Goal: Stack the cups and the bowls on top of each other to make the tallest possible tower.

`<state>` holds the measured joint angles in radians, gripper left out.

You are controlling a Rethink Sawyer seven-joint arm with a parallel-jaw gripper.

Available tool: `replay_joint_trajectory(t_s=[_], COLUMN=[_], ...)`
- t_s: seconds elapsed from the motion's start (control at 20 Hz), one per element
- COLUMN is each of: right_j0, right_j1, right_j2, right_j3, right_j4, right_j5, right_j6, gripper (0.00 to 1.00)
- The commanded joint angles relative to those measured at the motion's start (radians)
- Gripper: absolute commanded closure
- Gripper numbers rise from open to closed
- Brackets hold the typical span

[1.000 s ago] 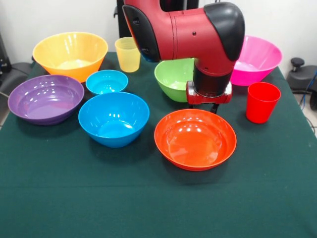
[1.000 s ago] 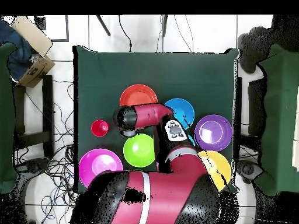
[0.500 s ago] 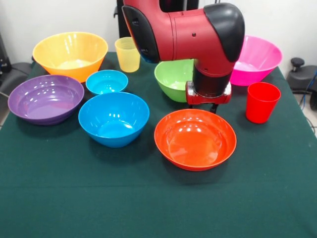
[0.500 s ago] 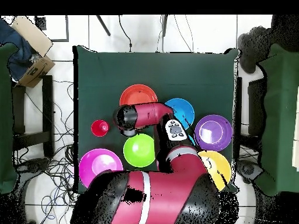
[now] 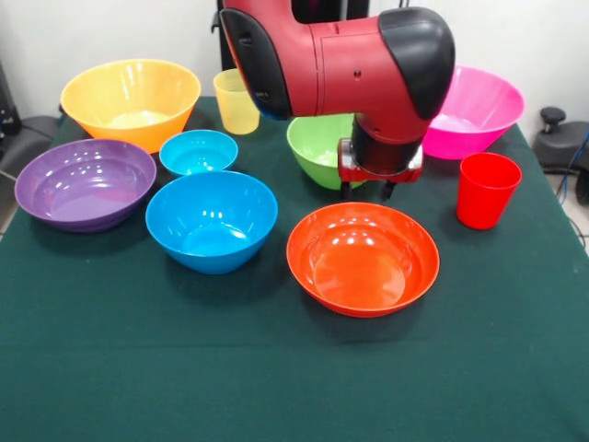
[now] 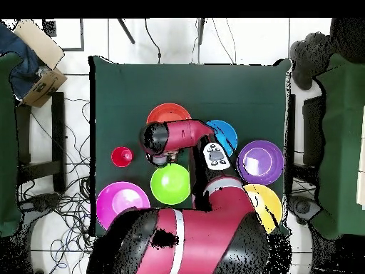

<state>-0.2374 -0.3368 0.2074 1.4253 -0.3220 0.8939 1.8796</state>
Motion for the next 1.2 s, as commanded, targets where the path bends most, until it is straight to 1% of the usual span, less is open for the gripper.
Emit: replay_joint_trajectory(t_s=[0.05, 0.15, 0.35, 0.5, 0.55, 0.6, 0.7, 0.85, 1.0, 1.1, 1.2], right_j0=[-0.006, -0.007, -0.004, -0.012, -0.017, -0.017, -0.007, -0.019, -0.037, -0.04, -0.044], right_j1=[-0.033, -0.057, -0.082, -0.11, -0.123, -0.14, -0.177, -0.26, -0.31, -0.313, -0.304], right_j2=[0.061, 0.065, 0.071, 0.082, 0.087, 0.089, 0.082, 0.095, 0.113, 0.114, 0.115], right_j3=[-0.054, -0.046, -0.052, -0.037, -0.02, -0.008, -0.002, 0.021, 0.03, 0.025, 0.033], right_j4=[-0.004, 0.001, 0.005, 0.009, 0.009, 0.008, 0.007, 0.044, 0.076, 0.078, 0.078], right_j5=[0.04, 0.049, 0.084, 0.075, 0.051, 0.026, 0.009, 0.041, 0.074, 0.09, 0.067], right_j6=[-0.059, -0.056, -0.072, -0.085, -0.086, -0.08, -0.062, -0.058, -0.079, -0.095, -0.101], gripper=[0.0, 0.0, 0.0, 0.0, 0.0, 0.0, 0.0, 0.0, 0.0, 0.0, 0.0])
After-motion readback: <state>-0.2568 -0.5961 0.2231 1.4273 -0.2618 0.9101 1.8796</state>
